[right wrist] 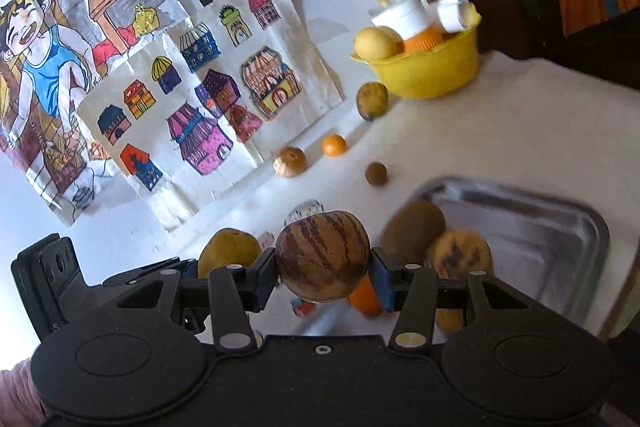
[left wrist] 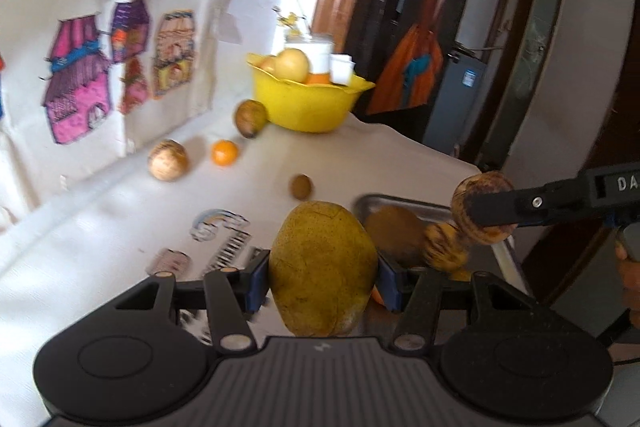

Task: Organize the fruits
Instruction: 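Carry the yellow pear in the left tool while the right tool carries the pepino to the tray, then lower pear and pepino onto the metal tray and open both tools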

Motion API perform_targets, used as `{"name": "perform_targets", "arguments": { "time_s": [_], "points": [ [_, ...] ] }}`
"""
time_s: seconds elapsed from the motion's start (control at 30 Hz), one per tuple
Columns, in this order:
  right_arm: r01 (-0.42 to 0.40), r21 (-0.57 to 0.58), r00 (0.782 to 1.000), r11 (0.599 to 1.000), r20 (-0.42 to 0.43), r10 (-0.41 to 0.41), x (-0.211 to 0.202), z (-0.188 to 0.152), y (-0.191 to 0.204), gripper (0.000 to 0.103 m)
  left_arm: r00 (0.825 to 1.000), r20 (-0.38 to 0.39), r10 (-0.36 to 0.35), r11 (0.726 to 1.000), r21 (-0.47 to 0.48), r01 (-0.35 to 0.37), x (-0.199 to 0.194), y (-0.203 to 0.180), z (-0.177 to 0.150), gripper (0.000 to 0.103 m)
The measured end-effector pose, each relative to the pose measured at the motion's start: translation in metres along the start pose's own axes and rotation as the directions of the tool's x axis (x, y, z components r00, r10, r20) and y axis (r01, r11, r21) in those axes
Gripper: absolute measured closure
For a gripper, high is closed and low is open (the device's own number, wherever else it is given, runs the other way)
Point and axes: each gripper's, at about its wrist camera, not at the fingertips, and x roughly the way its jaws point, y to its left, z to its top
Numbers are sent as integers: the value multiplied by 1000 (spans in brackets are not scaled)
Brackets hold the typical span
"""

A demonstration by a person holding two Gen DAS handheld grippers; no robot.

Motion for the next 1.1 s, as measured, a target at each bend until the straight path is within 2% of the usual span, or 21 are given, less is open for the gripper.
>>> {"name": "perform_targets", "arguments": {
  "time_s": [0.2, 0.57, 1.1],
  "points": [
    [15, 25, 1000, 1000, -23, -14, -5, -28, -22, 52, 997, -46, -54, 998, 20, 55, 9, -23, -18, 44],
    [43, -14, 998, 999, -51, -43, -2, -58, -42, 52, 994, -96, -57, 991, 111, 68, 27, -52, -36, 44],
    [95, -105, 994, 990, -46, -100, 3, -67, -47, 52, 992, -122, -40, 983, 174, 62, 38, -59, -46, 44]
  ]
}}
